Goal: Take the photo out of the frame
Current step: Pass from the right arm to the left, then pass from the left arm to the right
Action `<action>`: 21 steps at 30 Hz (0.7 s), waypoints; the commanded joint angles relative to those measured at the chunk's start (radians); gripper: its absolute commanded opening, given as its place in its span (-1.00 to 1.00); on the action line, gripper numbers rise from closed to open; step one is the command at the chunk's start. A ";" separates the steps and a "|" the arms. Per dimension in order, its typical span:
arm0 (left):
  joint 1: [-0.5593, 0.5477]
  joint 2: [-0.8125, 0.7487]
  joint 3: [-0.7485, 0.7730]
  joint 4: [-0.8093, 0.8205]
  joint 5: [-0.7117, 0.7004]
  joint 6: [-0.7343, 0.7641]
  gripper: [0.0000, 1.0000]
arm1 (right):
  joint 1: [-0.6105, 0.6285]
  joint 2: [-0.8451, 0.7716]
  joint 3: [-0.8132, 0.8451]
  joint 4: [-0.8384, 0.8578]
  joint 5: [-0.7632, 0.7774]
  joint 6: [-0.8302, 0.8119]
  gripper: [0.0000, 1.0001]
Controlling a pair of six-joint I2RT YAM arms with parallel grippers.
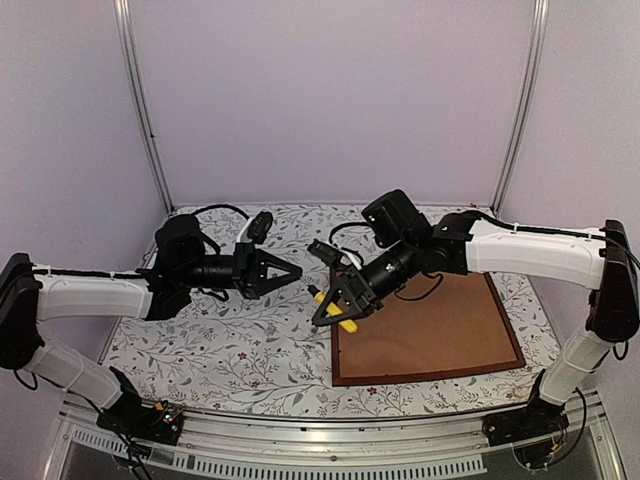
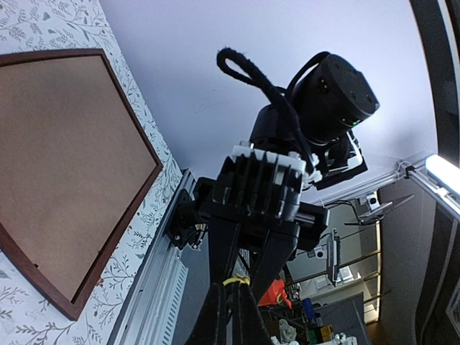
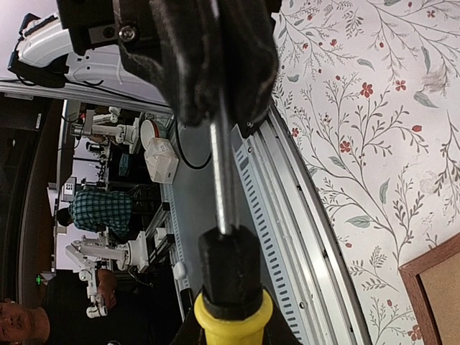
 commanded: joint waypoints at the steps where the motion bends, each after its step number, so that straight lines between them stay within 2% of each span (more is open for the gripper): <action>1: 0.008 -0.024 -0.004 0.017 -0.025 0.006 -1.00 | 0.005 -0.010 0.009 -0.004 0.065 0.025 -0.71; 4: 0.008 -0.043 -0.024 0.026 -0.079 -0.022 -1.00 | 0.005 -0.019 0.021 0.006 0.138 0.043 -0.24; 6: 0.008 -0.058 -0.039 0.042 -0.118 -0.045 -1.00 | 0.006 -0.034 0.021 0.032 0.189 0.057 0.16; 10: 0.008 -0.082 -0.072 0.076 -0.193 -0.087 -1.00 | 0.004 -0.091 -0.019 0.142 0.279 0.108 0.57; 15: 0.007 -0.097 -0.124 0.167 -0.290 -0.152 -1.00 | 0.004 -0.187 -0.134 0.347 0.368 0.204 0.80; 21: -0.005 -0.122 -0.162 0.269 -0.438 -0.193 -1.00 | 0.005 -0.260 -0.235 0.556 0.488 0.330 0.83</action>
